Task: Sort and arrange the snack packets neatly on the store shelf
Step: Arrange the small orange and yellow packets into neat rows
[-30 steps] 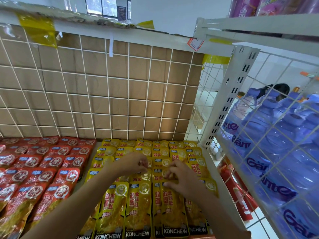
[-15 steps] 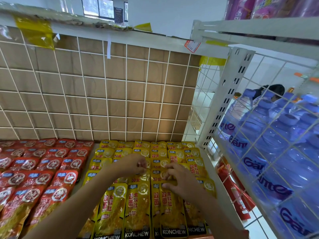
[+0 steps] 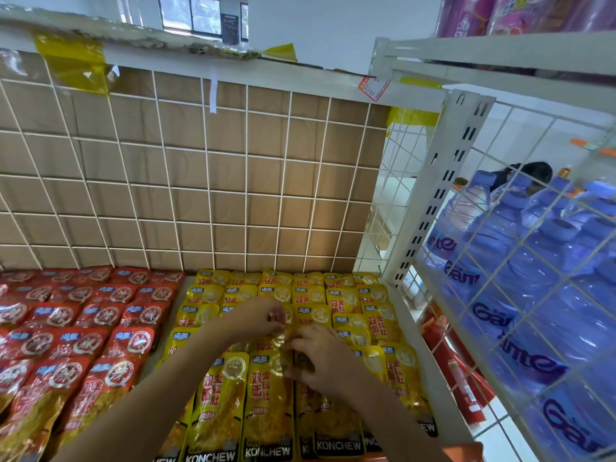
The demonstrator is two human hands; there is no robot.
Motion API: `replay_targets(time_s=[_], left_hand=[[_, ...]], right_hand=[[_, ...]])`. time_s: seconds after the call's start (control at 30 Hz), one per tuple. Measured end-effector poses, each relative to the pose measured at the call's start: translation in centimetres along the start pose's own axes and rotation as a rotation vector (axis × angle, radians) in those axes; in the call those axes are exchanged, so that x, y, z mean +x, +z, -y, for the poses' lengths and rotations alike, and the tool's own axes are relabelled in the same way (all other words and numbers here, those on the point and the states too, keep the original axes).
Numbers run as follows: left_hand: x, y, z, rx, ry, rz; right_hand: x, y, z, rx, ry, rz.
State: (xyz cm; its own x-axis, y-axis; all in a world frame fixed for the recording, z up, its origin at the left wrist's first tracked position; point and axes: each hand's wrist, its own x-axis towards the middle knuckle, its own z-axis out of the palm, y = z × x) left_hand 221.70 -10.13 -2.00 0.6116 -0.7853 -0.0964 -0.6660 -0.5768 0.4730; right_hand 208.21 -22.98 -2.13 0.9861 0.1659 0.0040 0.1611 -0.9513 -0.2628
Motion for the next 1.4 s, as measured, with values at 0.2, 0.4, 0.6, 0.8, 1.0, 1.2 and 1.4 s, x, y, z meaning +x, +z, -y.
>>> replay_targets(time_s=[0.2,0.4,0.6,0.8,1.0,1.2,1.4], left_hand=[[-0.1,0.0,0.0,0.001,-0.012,-0.005],[0.0,0.2,-1.4,-0.022,0.027,-0.065],[0.8,1.5,-3.7,-0.051,0.121,-0.163],[1.0,2.5,-4.9,-0.044,0.170,-0.116],[0.6,2.3,-4.9,-0.039,0.145,-0.062],[-0.4,2.4,-5.0,0.063,0.196,-0.064],[-2.8,3.9,-5.8,0.270,0.254,0.080]], right_hand=[[-0.8,-0.5,-0.8,0.146,0.065,-0.147],[-2.9,-1.6,-3.8,0.173,0.215,-0.275],[-4.6,-1.4,-6.0,0.174,0.301,-0.394],[-5.2,-1.7,-5.3,0.077,0.279,-0.234],[-4.4,-1.8,-4.2,0.211,0.294,-0.174],[-4.9,-2.4,-4.9,0.493,0.427,-0.242],[-6.4,-2.6,-6.3,0.647,0.482,-0.402]])
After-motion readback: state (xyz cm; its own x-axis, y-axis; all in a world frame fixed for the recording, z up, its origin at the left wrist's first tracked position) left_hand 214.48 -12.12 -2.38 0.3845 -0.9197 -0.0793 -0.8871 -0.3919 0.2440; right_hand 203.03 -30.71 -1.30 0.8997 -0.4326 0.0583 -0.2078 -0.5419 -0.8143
